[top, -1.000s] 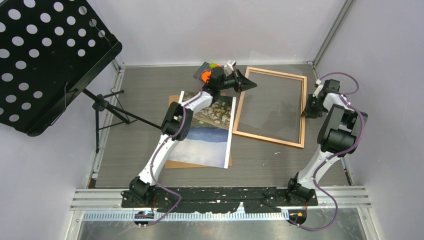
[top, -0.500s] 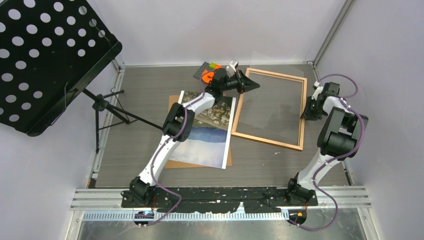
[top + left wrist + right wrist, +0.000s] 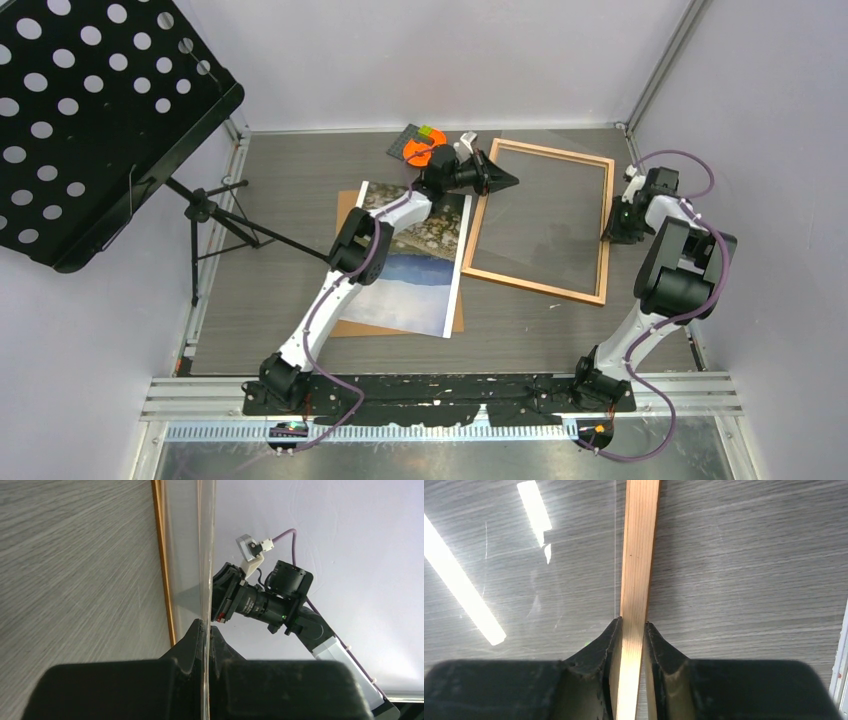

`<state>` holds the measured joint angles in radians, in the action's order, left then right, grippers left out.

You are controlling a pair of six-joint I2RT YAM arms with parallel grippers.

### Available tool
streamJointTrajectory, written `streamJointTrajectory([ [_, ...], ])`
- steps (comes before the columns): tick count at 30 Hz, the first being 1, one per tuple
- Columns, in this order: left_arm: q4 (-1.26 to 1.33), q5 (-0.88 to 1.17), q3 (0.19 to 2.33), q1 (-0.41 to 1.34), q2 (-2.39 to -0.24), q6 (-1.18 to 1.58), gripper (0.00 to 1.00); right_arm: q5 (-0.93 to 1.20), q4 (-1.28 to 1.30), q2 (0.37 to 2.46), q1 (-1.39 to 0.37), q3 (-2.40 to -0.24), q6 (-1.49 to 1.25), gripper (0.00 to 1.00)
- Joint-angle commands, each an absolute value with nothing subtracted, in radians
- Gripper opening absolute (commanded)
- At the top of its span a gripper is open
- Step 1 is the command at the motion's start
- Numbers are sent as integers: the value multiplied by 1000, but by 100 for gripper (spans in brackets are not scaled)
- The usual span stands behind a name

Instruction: Put the photo into the frame

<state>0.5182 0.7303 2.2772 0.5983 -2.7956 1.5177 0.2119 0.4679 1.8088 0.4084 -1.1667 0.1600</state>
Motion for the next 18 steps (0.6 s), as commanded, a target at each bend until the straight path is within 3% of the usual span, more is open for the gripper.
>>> streamJointTrajectory([
  [1, 566, 742, 2312, 607, -2803, 1526, 0, 205, 505, 1749, 419, -1153, 190, 32],
  [7, 585, 737, 2357, 610, -2833, 1558, 0, 204, 488, 1711, 433, -1123, 176, 46],
  [18, 608, 755, 2367, 610, -2841, 1596, 0, 211, 493, 1691, 461, -1114, 158, 52],
])
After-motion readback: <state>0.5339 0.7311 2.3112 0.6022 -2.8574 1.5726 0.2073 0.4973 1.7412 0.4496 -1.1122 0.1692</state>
